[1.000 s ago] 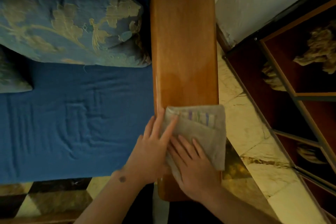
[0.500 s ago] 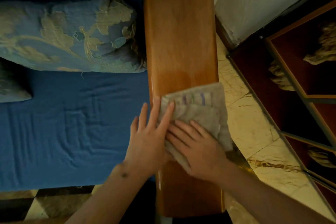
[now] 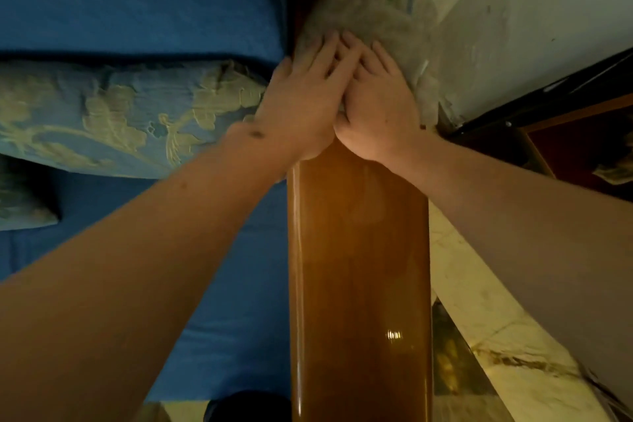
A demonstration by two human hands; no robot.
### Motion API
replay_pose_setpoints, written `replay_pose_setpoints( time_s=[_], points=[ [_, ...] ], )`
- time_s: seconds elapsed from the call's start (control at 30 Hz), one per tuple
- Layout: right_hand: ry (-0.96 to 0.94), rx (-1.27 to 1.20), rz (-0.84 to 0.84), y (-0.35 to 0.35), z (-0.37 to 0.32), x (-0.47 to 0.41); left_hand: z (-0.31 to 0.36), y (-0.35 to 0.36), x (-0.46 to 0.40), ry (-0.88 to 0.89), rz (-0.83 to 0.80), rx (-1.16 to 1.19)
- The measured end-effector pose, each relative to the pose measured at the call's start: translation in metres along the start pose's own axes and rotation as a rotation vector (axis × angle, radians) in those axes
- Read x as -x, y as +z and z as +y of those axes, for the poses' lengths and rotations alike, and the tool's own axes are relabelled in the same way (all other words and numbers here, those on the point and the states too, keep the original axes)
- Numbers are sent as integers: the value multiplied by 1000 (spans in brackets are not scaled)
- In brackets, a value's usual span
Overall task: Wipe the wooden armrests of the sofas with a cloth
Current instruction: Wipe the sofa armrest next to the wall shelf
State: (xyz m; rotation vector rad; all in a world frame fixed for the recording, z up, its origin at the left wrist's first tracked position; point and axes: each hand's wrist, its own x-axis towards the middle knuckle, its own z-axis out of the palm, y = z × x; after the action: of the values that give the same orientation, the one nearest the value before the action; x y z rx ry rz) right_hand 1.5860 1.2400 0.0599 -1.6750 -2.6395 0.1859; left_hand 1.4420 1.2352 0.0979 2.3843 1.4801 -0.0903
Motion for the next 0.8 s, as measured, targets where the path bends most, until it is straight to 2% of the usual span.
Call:
replay_pose_setpoints(
  time_s=[0.1, 0.23, 0.37, 0.47, 0.57, 0.63, 0.8],
  points=[
    [38, -1, -11, 0, -11, 9, 5, 6, 10, 11, -43, -115],
    [28, 17, -95, -6, -43, 58, 30, 15, 68, 20, -64, -97],
    [11, 58, -149, 5, -91, 158, 76, 46, 167, 6, -120, -65],
    [43, -40, -198, 18, -137, 253, 120, 73, 254, 0, -212, 7],
    [23, -127, -314, 26, -195, 368, 161, 96, 353, 60, -372, 60],
    [10, -145, -344, 30, -224, 424, 177, 106, 403, 110, -403, 120],
    [-30, -178, -365, 33, -220, 436, 168, 113, 416, 157, -417, 123]
  ],
)
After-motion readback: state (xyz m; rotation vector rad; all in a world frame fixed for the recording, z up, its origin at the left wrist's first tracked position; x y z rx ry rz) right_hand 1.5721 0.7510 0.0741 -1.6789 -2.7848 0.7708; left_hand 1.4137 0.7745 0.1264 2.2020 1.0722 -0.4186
